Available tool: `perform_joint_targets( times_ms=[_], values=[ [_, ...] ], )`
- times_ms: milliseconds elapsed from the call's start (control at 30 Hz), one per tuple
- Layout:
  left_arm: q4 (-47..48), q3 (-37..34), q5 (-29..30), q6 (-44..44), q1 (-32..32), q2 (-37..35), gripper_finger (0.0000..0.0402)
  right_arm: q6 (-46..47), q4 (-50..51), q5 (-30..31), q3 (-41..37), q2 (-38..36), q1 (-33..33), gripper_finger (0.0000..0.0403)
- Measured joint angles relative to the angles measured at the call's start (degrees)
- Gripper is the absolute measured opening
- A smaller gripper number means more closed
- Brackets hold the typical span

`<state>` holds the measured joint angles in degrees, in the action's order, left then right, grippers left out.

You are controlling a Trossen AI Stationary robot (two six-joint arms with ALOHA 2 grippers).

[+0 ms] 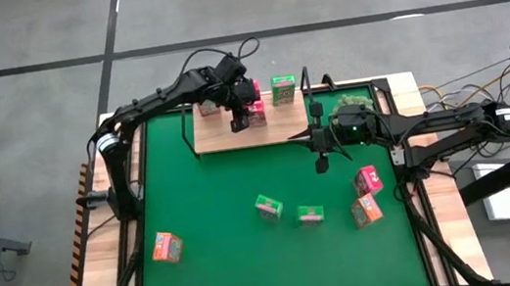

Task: Stack cereal on shelf
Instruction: Put the bottom red cereal box on the shelf aligned with the other red cereal box

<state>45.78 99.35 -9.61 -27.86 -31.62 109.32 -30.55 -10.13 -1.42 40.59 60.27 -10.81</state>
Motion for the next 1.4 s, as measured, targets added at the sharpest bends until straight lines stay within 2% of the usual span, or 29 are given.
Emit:
perform_joint_targets(
  times_ms=[1400],
  values=[
    [0.75,0.0,0.02,1.38,-0.17,0.52,0.0165,-1.21,-0.46,0.03,0.01,0.0,-0.11,0.0013]
  ],
)
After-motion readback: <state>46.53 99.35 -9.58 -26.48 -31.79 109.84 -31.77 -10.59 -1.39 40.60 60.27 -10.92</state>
